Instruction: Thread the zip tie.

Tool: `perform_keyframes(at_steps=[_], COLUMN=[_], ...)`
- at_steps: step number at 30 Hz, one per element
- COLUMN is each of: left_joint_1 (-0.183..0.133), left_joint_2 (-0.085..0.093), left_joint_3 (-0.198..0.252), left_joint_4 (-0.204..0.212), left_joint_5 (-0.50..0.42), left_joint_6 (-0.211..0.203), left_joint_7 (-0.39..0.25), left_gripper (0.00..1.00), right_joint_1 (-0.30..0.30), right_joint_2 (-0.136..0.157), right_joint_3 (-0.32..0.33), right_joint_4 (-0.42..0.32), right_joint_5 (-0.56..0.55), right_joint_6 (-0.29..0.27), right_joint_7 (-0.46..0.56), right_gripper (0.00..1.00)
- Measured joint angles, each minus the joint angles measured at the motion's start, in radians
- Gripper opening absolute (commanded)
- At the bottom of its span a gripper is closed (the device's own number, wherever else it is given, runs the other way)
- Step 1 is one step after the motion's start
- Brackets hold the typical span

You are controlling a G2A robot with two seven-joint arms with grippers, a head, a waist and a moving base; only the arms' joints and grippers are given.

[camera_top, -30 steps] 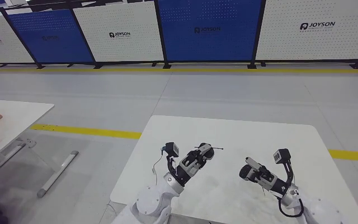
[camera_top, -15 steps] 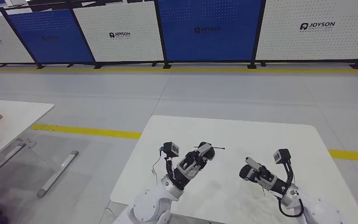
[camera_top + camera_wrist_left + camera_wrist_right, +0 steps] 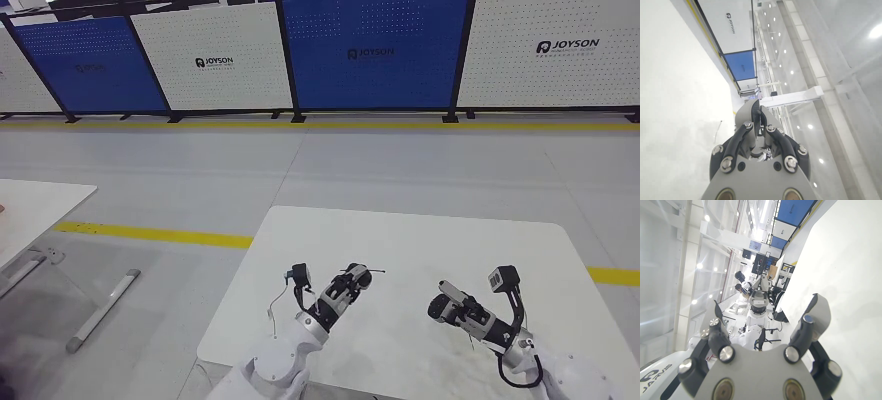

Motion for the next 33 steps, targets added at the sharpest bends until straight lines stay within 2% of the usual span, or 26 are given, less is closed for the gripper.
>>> perform_keyframes(at_steps=[2,4,13,18,21,24,26,28,31,33], left_joint_1=[-0.004,-0.006,-0.007,-0.041,-0.053,-0.056,-0.051,-0.041,-0.008,0.020], left_joint_2=[-0.003,-0.005,-0.005,-0.010,-0.013,-0.015,-0.016,-0.015,-0.009,-0.005], left_joint_3=[0.007,0.008,0.009,0.034,0.043,0.046,0.043,0.036,0.019,0.004], left_joint_4=[0.034,0.047,0.050,0.127,0.168,0.183,0.170,0.139,0.061,-0.007], left_joint_5=[0.014,0.021,0.024,0.080,0.081,0.072,0.055,0.046,0.049,0.052], left_joint_6=[-0.008,-0.013,-0.010,0.048,0.061,0.056,0.043,0.022,-0.020,-0.046], left_joint_7=[0.021,0.050,0.052,0.066,0.066,0.062,0.050,0.039,0.021,0.010], left_gripper=[0.00,0.00,0.00,0.00,0.00,0.00,0.00,0.00,0.00,0.00], right_joint_1=[0.000,0.000,0.000,0.000,0.000,0.000,0.000,0.000,0.000,0.000], right_joint_2=[0.000,0.000,0.000,0.000,0.000,0.000,0.000,0.000,0.000,0.000], right_joint_3=[0.000,0.000,0.000,0.000,0.000,0.000,0.000,0.000,0.000,0.000], right_joint_4=[0.000,0.000,0.000,0.000,0.000,0.000,0.000,0.000,0.000,0.000], right_joint_5=[0.000,0.000,0.000,0.000,0.000,0.000,0.000,0.000,0.000,0.000], right_joint_6=[0.000,0.000,0.000,0.000,0.000,0.000,0.000,0.000,0.000,0.000], right_joint_7=[0.000,0.000,0.000,0.000,0.000,0.000,0.000,0.000,0.000,0.000], right_gripper=[1.00,1.00,1.00,1.00,1.00,1.00,1.00,1.00,1.00,1.00])
